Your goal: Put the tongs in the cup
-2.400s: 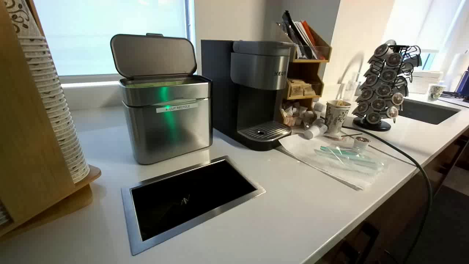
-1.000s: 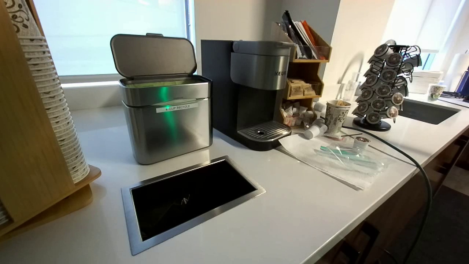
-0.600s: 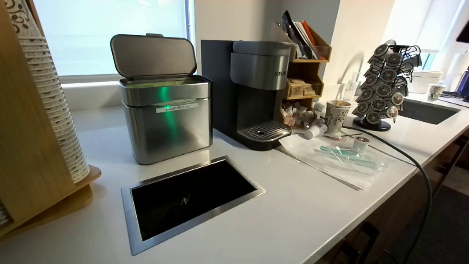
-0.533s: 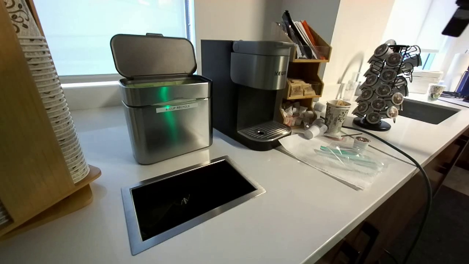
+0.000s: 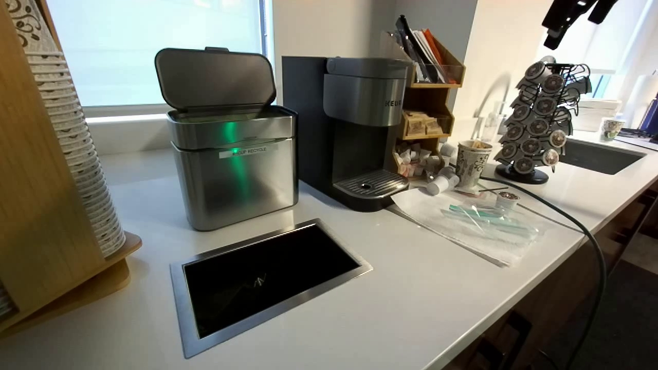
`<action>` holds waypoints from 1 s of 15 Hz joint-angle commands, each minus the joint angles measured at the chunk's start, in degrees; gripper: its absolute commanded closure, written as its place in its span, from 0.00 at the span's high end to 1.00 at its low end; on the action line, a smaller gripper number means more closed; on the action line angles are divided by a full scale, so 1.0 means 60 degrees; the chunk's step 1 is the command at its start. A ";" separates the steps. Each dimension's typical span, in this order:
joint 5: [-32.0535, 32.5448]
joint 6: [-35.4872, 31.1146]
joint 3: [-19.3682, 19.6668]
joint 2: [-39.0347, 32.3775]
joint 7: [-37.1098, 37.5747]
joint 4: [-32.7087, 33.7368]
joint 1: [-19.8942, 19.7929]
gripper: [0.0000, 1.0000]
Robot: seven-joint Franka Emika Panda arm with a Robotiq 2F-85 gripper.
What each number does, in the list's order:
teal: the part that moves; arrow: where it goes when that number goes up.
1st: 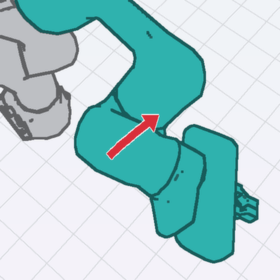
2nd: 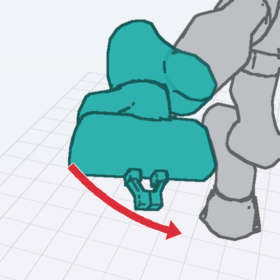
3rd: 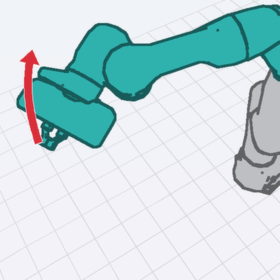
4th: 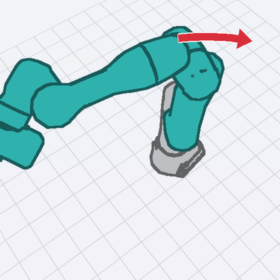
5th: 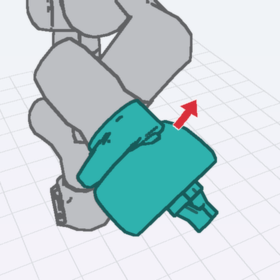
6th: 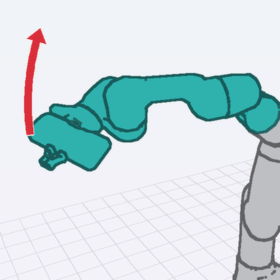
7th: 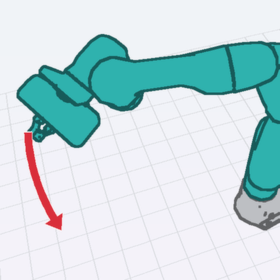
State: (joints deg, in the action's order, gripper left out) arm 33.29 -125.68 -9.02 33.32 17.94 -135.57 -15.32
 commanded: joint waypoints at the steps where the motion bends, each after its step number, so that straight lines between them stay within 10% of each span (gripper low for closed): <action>1: 0.0197 0.0112 0.0203 -0.0218 0.0202 0.0173 0.0272 1.00; 9: -0.0256 -0.1692 0.0704 -0.1999 0.1741 0.1696 -0.0027 1.00; 15: -0.3304 -0.2046 0.1985 -0.5105 0.0395 0.5125 0.0521 1.00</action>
State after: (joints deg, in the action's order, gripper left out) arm 22.07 -139.60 -0.02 12.00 25.18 -115.98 -14.87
